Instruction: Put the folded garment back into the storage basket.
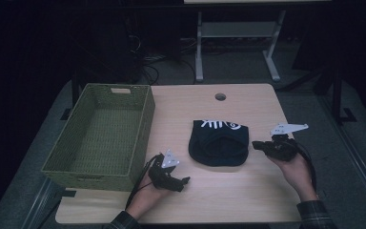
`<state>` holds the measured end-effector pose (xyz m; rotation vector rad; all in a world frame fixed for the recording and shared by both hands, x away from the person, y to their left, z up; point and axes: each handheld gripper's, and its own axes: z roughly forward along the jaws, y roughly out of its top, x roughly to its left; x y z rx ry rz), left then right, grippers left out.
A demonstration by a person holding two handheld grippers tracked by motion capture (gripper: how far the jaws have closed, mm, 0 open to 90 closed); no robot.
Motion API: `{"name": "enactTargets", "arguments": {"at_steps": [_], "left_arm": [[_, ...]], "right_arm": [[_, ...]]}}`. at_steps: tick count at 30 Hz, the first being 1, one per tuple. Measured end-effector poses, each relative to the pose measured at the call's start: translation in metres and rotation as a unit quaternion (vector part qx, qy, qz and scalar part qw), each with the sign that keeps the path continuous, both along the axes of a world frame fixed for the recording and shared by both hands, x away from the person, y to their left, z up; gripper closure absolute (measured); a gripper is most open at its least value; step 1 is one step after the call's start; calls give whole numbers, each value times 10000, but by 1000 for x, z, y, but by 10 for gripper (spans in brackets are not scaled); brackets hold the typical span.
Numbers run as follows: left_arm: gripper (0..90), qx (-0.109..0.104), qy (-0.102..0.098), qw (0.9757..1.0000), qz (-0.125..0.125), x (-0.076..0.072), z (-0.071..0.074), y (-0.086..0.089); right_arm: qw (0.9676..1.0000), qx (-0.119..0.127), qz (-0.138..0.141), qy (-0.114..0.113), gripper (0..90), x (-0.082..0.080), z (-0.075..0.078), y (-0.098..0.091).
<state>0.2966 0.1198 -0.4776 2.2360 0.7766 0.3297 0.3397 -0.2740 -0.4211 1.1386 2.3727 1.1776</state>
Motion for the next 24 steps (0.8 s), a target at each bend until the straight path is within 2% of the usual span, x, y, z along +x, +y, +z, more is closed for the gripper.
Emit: {"name": "enactTargets", "arguments": {"at_steps": [3,6,9,10,15,16,18,21,24], "left_arm": [[121,-16,13,10000,10,0,0,0],[121,-14,13,10000,8,0,0,0],[121,-62,9,10000,29,-1,0,0],[121,-50,-10,10000,16,0,0,0],[121,-54,-5,10000,13,0,0,0],[121,-49,-6,10000,13,0,0,0],[121,-34,10,10000,9,0,0,0],[120,-33,10,10000,6,0,0,0],[121,-37,12,10000,6,0,0,0]], "right_arm": [[10000,47,-3,-67,900,8,2,1],[10000,75,1,-23,900,13,4,2],[10000,26,-10,-27,900,19,6,3],[9999,18,-5,-108,900,20,7,3],[10000,-3,-10,-49,900,30,12,7],[9999,-12,-33,-125,900,32,13,9],[10000,-14,-31,-66,900,38,15,11],[9999,-33,-56,-124,900,47,17,15],[9999,-96,-52,-45,900,57,17,19]]}}
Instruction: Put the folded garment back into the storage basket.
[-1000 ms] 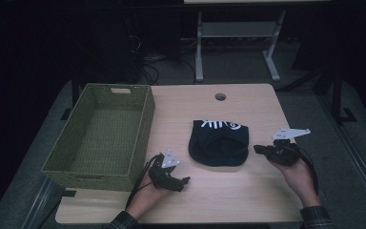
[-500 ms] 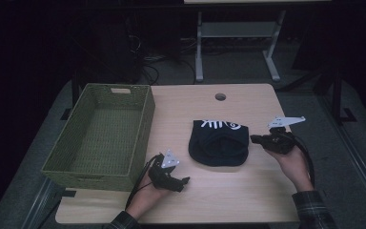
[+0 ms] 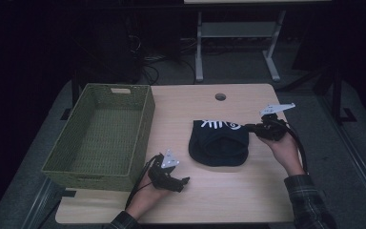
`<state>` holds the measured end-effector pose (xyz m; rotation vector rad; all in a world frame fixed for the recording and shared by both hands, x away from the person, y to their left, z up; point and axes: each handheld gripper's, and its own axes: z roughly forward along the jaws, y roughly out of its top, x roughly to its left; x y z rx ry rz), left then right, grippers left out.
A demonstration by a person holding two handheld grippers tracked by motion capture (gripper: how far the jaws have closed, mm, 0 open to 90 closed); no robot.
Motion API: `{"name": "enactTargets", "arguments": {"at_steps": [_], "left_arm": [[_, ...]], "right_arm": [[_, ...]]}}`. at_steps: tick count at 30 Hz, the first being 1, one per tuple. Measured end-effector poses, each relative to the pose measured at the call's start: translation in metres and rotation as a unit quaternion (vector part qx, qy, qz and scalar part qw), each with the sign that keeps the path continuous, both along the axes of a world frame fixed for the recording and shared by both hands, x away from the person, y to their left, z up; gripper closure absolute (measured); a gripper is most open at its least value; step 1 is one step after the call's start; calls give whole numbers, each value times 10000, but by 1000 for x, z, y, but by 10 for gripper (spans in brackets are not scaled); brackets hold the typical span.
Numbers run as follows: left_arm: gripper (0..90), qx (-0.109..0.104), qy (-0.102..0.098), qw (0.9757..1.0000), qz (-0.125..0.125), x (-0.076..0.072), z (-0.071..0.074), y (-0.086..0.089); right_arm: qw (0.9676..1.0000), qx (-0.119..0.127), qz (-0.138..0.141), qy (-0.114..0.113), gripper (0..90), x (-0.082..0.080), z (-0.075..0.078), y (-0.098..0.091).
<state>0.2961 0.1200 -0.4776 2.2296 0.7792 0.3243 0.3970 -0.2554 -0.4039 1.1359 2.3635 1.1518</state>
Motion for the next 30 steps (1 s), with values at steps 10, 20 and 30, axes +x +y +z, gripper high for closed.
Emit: {"name": "enactTargets", "arguments": {"at_steps": [10,20,30], "left_arm": [[121,1,0,10000,0,0,0,0],[120,0,-3,10000,-11,0,0,0],[121,0,-3,10000,-14,0,0,0]], "right_arm": [[9998,-16,-97,185,900,31,-9,8],[9991,-76,-266,308,900,62,-21,9],[9972,-107,-412,609,900,81,-53,2]]}}
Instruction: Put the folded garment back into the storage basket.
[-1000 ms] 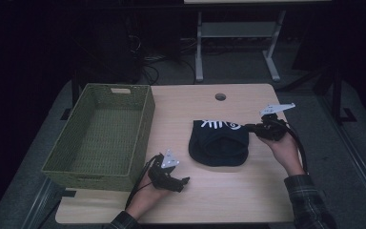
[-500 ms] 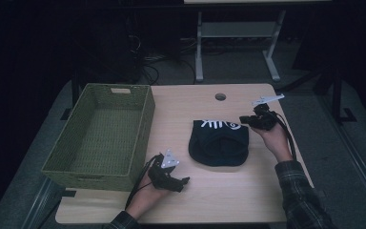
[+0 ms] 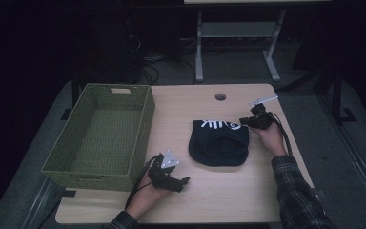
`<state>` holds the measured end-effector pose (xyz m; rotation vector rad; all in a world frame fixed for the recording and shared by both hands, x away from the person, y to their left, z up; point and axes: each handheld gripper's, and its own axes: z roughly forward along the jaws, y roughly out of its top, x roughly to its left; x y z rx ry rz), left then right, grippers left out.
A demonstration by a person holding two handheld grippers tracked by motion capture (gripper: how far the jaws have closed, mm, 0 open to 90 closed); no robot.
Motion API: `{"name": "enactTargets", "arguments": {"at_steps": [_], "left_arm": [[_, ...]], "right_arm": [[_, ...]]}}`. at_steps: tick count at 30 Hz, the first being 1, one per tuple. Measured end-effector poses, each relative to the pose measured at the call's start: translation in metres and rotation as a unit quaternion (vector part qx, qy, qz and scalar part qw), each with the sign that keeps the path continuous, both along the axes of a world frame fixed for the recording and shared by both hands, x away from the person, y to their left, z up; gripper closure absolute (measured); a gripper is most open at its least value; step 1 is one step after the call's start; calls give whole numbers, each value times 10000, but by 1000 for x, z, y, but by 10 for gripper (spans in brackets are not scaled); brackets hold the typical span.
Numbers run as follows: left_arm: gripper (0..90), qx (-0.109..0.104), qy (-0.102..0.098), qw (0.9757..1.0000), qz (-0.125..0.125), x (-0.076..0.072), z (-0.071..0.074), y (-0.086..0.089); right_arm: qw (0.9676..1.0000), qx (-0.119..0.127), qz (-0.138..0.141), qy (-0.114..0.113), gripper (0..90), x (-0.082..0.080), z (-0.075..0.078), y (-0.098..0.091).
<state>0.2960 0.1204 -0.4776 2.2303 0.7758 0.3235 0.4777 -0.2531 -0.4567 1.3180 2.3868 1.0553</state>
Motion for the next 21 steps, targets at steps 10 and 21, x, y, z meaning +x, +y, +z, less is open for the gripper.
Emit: {"name": "enactTargets", "arguments": {"at_steps": [10,21], "left_arm": [[120,-4,-1,10000,1,0,0,0],[121,-2,-1,10000,1,0,0,0]], "right_arm": [[9998,-59,94,172,900,-3,-7,-3],[9992,-48,310,255,900,-18,-7,-7]]}}
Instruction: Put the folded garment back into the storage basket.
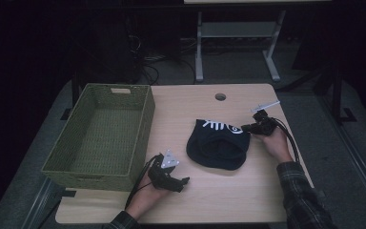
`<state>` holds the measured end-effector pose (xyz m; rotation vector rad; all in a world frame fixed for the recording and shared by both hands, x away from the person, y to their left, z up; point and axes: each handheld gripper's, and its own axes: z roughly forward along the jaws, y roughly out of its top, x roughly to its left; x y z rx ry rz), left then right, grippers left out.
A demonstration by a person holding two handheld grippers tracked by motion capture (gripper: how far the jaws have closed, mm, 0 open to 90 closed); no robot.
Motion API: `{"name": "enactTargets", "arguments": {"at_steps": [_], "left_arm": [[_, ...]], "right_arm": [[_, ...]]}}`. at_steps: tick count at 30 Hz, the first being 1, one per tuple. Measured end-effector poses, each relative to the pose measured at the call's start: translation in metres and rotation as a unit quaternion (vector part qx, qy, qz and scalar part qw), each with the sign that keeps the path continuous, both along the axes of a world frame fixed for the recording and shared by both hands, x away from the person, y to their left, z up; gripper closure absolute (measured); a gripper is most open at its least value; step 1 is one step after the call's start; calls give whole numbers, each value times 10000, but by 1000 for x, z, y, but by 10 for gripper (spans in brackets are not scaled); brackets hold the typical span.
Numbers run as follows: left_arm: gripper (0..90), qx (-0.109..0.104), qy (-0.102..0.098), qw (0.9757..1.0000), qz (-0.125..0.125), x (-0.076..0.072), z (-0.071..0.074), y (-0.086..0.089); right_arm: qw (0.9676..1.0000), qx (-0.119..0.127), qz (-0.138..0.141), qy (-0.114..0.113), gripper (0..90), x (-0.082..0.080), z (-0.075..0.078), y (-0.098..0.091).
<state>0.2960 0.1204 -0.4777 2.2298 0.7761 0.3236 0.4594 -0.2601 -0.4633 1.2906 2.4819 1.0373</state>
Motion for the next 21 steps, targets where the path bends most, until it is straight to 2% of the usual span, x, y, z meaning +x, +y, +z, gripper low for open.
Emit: {"name": "enactTargets", "arguments": {"at_steps": [10,16,21], "left_arm": [[121,-1,0,10000,0,0,0,0],[120,9,4,10000,-8,0,0,0],[121,11,5,10000,-10,0,0,0]], "right_arm": [[9998,-13,204,-26,900,-21,2,-1],[9991,-37,395,-143,900,-41,4,0],[9987,-25,486,-181,900,-52,4,2]]}}
